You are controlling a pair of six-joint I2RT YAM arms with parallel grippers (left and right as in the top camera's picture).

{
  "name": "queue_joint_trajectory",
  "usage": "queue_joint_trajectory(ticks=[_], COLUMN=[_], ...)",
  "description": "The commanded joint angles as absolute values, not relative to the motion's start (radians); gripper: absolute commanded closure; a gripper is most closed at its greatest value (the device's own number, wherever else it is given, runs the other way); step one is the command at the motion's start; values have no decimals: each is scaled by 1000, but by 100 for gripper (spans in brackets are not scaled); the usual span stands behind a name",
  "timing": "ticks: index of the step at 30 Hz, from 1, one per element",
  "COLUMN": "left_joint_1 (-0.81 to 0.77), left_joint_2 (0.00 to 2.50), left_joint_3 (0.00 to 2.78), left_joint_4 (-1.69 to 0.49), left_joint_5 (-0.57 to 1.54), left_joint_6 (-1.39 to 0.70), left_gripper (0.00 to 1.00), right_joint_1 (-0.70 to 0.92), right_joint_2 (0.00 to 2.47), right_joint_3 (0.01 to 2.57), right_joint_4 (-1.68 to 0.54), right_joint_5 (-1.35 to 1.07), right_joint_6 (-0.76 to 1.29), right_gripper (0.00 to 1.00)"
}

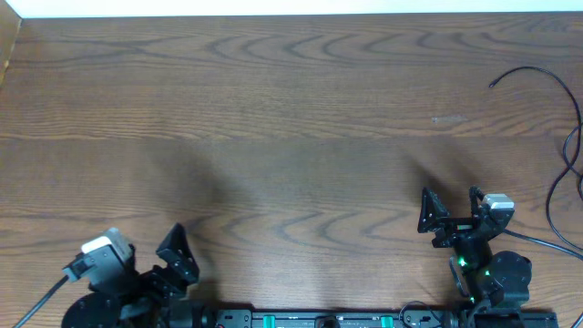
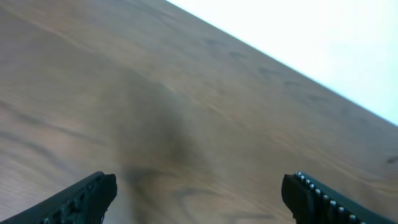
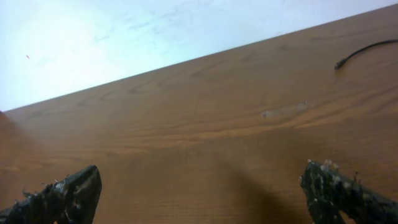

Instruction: Untangle cables

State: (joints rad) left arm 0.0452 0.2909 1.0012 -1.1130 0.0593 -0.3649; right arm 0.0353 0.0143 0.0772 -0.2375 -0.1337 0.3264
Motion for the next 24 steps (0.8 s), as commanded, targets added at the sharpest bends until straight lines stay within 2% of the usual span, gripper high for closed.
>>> queue_joint_trajectory(ticks=[1, 11, 14, 24], left_joint_1=[49, 49, 49, 49], left_joint_2=[242, 228, 228, 228], left_joint_3=[950, 823, 747, 453], left_joint_4=[-1095, -1036, -911, -456], left_joint_5=[148, 150, 231, 367], left_joint_6=[-370, -343, -238, -146], left_gripper=[9, 9, 9, 9], right_joint_1=[42, 42, 42, 42], right_joint_2=[5, 5, 5, 5], right_joint_3=[75, 75, 75, 75], right_joint_4=[-238, -238, -238, -238], right_joint_5=[-126, -126, -126, -126], right_joint_6=[332, 332, 332, 333], right_gripper=[1, 1, 1, 1])
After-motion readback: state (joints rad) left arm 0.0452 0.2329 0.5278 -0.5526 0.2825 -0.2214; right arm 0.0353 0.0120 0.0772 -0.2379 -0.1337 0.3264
